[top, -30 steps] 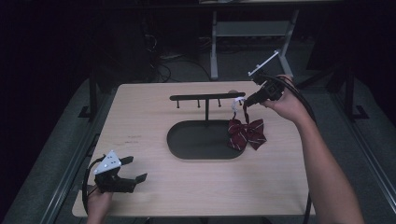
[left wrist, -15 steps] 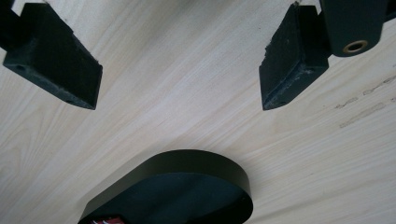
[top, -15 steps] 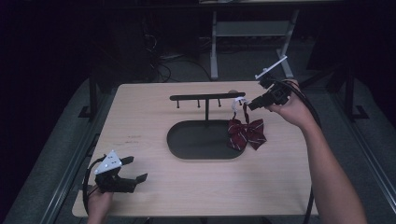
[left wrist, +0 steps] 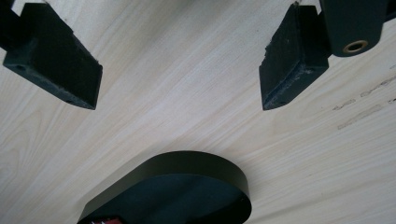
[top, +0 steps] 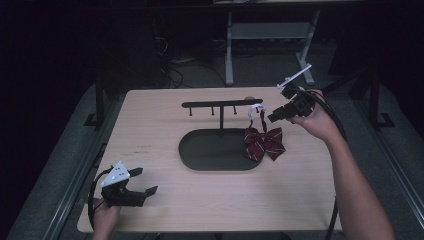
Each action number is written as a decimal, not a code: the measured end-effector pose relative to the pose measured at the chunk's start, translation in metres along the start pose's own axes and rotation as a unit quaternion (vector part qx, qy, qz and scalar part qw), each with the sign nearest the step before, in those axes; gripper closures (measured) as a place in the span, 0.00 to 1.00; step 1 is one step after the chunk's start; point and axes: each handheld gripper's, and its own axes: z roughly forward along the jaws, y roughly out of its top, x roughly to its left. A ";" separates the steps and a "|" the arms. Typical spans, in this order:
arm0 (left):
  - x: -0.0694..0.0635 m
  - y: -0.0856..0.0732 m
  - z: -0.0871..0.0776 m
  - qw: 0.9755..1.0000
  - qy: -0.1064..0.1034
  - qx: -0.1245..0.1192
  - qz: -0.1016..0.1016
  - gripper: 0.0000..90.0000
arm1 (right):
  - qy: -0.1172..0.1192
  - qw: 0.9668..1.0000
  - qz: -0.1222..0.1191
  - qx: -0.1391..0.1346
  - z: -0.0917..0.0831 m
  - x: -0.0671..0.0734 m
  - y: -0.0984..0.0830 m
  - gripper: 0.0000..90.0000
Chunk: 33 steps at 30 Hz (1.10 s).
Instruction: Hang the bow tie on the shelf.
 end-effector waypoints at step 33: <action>0.000 0.000 0.000 1.000 0.001 -0.001 -0.001 0.14 | 0.020 1.000 0.022 -0.004 0.007 -0.002 -0.031 0.59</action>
